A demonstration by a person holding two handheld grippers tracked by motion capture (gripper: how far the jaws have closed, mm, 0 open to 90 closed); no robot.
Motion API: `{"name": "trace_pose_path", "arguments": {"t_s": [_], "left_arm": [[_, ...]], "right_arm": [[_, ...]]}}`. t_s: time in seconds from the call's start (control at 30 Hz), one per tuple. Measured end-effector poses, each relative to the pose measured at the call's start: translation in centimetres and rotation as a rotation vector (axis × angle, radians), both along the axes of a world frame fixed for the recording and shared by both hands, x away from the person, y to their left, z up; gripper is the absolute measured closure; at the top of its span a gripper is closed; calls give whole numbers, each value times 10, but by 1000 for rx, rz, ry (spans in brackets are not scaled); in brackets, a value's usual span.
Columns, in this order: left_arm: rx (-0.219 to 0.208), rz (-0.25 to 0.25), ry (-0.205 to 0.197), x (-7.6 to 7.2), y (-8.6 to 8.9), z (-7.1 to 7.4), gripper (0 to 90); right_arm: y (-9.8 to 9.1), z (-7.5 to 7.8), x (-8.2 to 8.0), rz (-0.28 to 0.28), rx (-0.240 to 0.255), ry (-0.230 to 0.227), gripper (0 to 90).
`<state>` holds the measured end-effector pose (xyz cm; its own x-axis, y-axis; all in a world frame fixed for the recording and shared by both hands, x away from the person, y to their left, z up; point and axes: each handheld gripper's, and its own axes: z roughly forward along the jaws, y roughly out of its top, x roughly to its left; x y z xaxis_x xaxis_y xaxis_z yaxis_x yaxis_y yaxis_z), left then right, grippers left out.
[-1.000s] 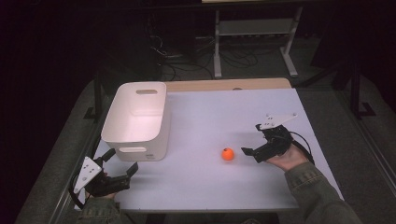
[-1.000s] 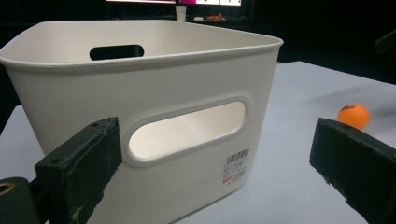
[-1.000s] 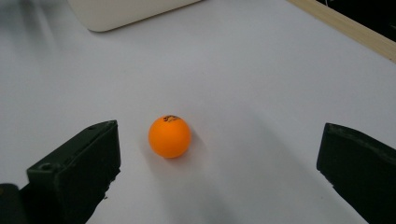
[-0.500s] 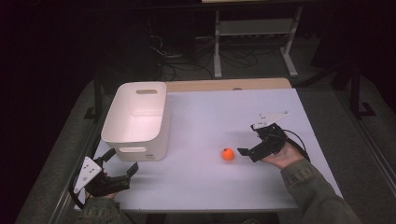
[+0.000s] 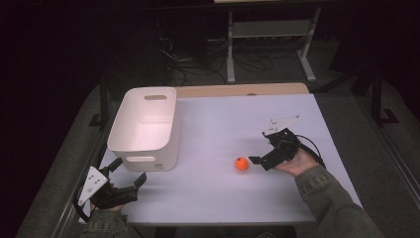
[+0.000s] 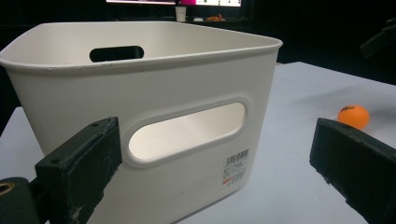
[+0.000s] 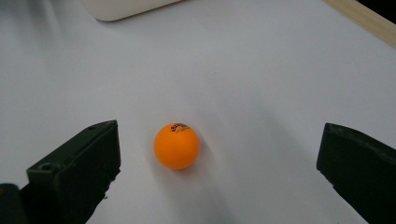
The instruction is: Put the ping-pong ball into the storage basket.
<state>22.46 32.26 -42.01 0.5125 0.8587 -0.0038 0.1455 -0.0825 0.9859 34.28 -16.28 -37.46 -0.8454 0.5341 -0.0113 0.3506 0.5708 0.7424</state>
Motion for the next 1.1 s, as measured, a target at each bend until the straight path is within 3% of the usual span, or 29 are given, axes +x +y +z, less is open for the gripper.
{"name": "trace_pose_path", "arguments": {"t_s": [1.1], "left_arm": [[-1,-6,2,0,0,0,19]], "right_arm": [[27,-13,11,80,-78,54,4]]}}
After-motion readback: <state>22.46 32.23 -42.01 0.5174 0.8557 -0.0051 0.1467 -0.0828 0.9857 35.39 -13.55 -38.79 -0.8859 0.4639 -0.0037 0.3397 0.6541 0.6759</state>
